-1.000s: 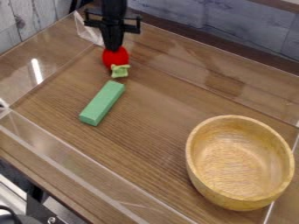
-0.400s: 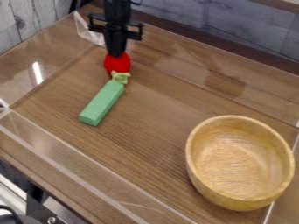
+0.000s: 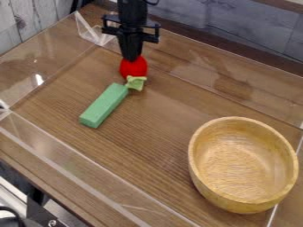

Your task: Move the red fruit to the left

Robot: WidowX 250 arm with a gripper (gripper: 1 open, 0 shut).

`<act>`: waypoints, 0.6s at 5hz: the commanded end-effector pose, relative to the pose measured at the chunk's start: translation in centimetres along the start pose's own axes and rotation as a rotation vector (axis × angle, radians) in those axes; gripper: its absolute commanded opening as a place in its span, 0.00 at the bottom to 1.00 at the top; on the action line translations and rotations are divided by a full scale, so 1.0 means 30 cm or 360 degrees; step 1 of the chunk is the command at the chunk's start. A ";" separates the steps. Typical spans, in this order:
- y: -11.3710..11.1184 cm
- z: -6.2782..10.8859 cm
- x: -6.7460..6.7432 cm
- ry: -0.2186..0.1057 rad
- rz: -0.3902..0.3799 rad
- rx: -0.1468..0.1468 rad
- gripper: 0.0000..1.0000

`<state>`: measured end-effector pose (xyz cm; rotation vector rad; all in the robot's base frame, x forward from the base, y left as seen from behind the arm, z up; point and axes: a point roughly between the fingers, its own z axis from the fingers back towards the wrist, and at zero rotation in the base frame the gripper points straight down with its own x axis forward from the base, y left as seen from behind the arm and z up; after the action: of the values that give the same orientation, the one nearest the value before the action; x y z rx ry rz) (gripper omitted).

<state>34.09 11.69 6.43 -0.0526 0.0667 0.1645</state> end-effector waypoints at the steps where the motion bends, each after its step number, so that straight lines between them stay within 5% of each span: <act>1: 0.027 0.090 -0.003 -0.0154 -0.0027 0.0008 0.00; 3: -0.043 0.076 -0.012 -0.0137 -0.0277 -0.0050 0.00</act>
<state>33.41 10.27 6.04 -0.1103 0.0541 0.0052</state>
